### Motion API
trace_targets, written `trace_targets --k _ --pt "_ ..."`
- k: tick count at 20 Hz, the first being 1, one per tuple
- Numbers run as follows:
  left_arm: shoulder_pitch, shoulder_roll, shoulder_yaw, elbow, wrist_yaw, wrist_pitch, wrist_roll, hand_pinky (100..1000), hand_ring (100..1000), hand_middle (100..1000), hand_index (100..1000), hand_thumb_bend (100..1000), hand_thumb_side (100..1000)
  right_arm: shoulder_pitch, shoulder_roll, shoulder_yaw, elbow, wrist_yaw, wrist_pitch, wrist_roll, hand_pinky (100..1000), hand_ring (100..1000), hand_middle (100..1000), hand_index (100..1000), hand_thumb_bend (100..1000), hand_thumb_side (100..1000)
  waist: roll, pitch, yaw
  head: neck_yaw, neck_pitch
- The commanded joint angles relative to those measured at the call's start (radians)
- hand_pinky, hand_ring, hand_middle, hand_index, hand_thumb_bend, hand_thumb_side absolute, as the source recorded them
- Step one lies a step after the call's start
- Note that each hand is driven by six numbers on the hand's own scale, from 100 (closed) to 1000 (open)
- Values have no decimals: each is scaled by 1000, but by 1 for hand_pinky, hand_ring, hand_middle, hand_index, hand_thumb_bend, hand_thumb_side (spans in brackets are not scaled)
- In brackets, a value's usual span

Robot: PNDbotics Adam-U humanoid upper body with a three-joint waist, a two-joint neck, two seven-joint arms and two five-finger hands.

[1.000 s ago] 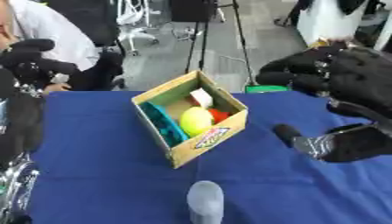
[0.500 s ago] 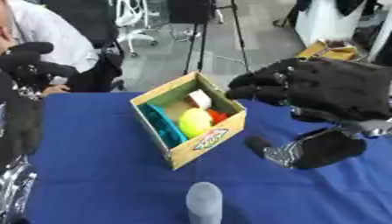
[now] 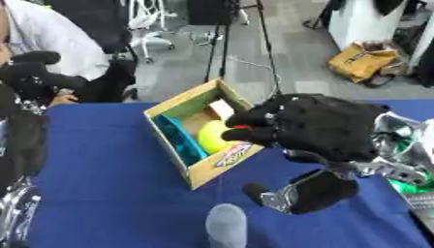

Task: Pick up objects on the table and place them in the box.

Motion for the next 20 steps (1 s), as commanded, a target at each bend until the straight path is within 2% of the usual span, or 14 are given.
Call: trace_targets --k 1,6,10,20 --pt "-14 7 0 -15 0 -1 -2 719 631 744 755 100 728 -11 2 6 -18 11 3 43 855 900 960 1000 312 801 -4 -13 2 -4 -3" --pt "-13 10 -3 -15 0 0 -6 719 631 744 755 100 730 -16 -6 48 -18 17 -12 136 861 905 980 1000 295 780 -12 -12 4 -5 0" --pt "-12 16 -6 -15 0 2 -9 719 631 744 755 100 730 -29 -17 84 -17 19 -30 180 862 908 996 1000 280 767 -20 -13 7 -2 1" --pt "-8 32 -18 -15 4 6 -22 719 631 744 754 100 729 -109 -33 211 67 22 -101 178 859 909 1000 1000 260 736 -46 -19 21 -17 6"
